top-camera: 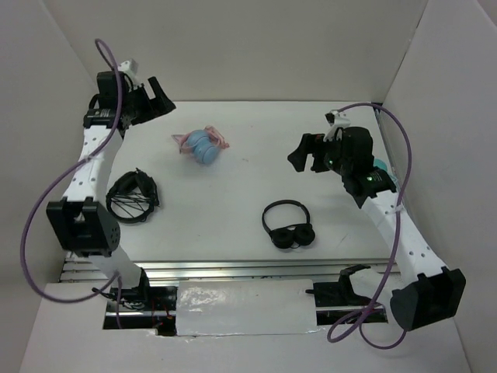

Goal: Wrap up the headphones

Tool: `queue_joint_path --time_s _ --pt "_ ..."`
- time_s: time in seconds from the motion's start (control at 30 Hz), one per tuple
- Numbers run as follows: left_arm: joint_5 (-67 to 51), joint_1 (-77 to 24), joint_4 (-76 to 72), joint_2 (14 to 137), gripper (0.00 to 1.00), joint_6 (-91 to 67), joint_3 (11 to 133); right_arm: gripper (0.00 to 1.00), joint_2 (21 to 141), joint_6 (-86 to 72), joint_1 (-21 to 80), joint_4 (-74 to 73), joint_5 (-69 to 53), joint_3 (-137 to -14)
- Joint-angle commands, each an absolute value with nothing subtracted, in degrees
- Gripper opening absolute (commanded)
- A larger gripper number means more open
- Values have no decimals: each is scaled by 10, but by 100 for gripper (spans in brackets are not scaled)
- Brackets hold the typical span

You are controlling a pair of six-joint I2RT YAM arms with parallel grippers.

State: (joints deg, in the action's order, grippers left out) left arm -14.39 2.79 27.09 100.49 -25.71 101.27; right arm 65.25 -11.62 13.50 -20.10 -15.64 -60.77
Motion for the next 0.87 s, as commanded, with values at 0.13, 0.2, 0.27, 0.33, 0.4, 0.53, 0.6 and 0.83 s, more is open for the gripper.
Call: queue_joint_path --time_s 0.13,0.2,0.27,0.33,0.4,0.53,0.6,0.83 --pt "-4 27 200 661 99 -340 712 100 525 -197 117 -134 -49 -538" --pt "74 29 201 598 99 -371 603 100 514 -212 114 -159 -6 -526" --pt "109 31 222 527 99 -399 540 100 498 -230 108 -173 18 -506" --pt "127 31 237 478 99 -416 514 100 482 -243 105 -173 39 -491" --pt "160 26 260 457 99 -437 506 100 464 -257 103 -171 50 -462" --pt "159 26 268 450 99 -439 509 100 435 -273 98 -179 78 -437" --pt "142 26 265 456 99 -432 511 100 422 -279 98 -182 78 -432" --pt "116 25 247 474 99 -423 504 100 410 -286 98 -192 93 -431"
